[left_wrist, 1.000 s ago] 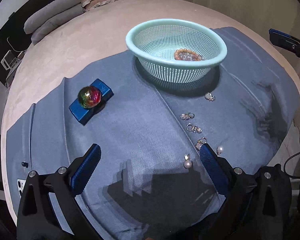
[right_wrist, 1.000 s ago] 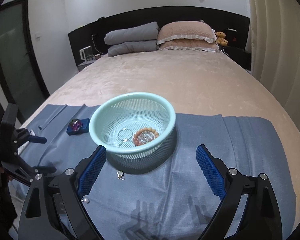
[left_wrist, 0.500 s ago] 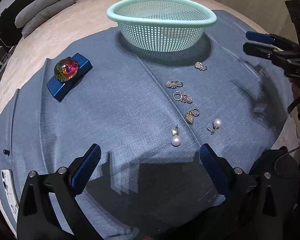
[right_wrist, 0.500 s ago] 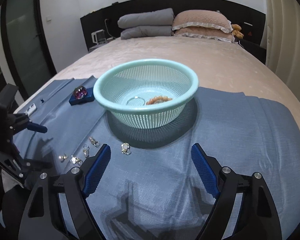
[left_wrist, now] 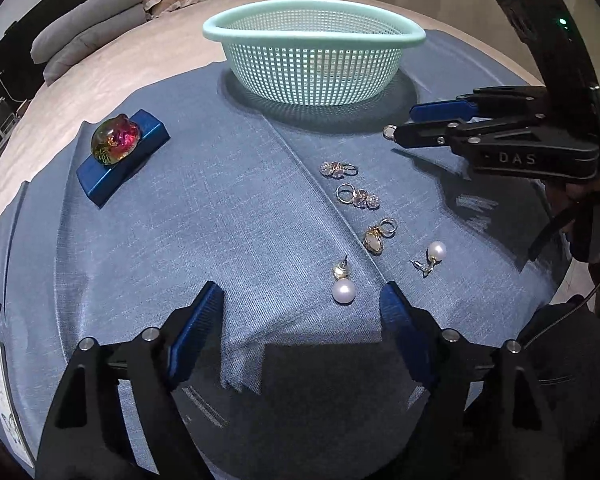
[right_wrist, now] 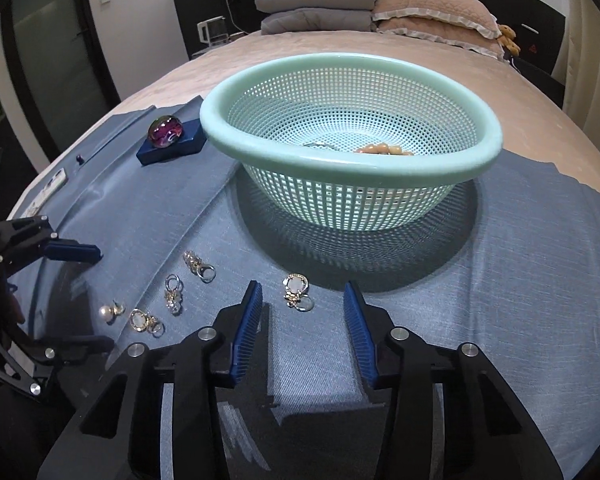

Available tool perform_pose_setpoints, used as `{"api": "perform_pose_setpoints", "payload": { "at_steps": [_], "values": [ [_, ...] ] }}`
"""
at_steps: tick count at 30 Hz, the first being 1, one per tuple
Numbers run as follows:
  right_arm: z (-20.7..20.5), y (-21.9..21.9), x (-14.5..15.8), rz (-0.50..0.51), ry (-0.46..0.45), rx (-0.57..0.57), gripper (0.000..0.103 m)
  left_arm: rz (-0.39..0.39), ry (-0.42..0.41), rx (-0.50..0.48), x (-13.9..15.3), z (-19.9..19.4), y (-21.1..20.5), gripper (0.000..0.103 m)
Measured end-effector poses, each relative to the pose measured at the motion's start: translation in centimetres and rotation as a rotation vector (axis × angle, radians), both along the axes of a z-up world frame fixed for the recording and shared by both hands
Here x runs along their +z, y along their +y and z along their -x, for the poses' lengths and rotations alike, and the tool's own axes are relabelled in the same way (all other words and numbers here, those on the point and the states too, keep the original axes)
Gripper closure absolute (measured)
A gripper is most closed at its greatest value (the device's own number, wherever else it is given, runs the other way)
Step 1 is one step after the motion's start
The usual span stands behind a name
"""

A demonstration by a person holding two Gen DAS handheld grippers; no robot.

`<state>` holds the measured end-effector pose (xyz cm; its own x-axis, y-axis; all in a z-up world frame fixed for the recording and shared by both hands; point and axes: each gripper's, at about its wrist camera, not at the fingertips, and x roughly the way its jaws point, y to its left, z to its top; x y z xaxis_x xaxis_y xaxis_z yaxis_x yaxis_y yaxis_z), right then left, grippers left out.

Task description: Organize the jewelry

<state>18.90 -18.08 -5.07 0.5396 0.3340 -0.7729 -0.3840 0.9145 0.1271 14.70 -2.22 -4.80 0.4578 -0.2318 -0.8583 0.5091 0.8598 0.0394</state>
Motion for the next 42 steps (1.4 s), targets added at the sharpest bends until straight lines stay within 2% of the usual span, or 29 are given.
{"api": "perform_pose_setpoints", "payload": {
  "at_steps": [2,4,8,10,13,26,33,36,42],
  "values": [
    [-0.2,0.4,-0.6,0.011,0.013,-0.001,0.082,0.014,-0.001,0.005,0.1,0.1,0.3,0.043],
    [-0.1,0.5,-0.7,0.009,0.012,0.001,0.088,0.014,0.001,0.014,0.3,-0.3,0.4,0.053],
    [0.0,0.5,-0.5,0.011,0.031,-0.002,0.090,0.011,0.006,-0.006,0.4,0.2,0.3,0.077],
    [0.2,0.4,-0.3,0.002,0.050,0.010,0.090,0.019,0.017,-0.008,0.5,0.3,0.2,0.085],
    [0.7,-0.1,0.2,-0.011,0.064,0.007,0.091,0.028,0.032,-0.014,0.7,0.6,0.0,0.092],
    [2.8,-2.1,3.1,-0.031,0.030,0.005,0.091,0.067,0.044,-0.017,2.6,1.5,0.6,0.092],
    [3.2,-3.4,7.2,-0.028,-0.040,0.010,0.091,0.043,0.019,-0.014,5.0,1.0,1.1,0.092],
    [3.3,-4.3,9.1,-0.021,-0.070,0.003,0.091,0.009,0.011,-0.009,6.2,0.1,1.0,0.092],
    [2.7,-5.9,12.9,-0.016,-0.133,-0.015,0.091,0.031,-0.032,-0.031,9.3,-1.6,0.4,0.092]
  ]
}}
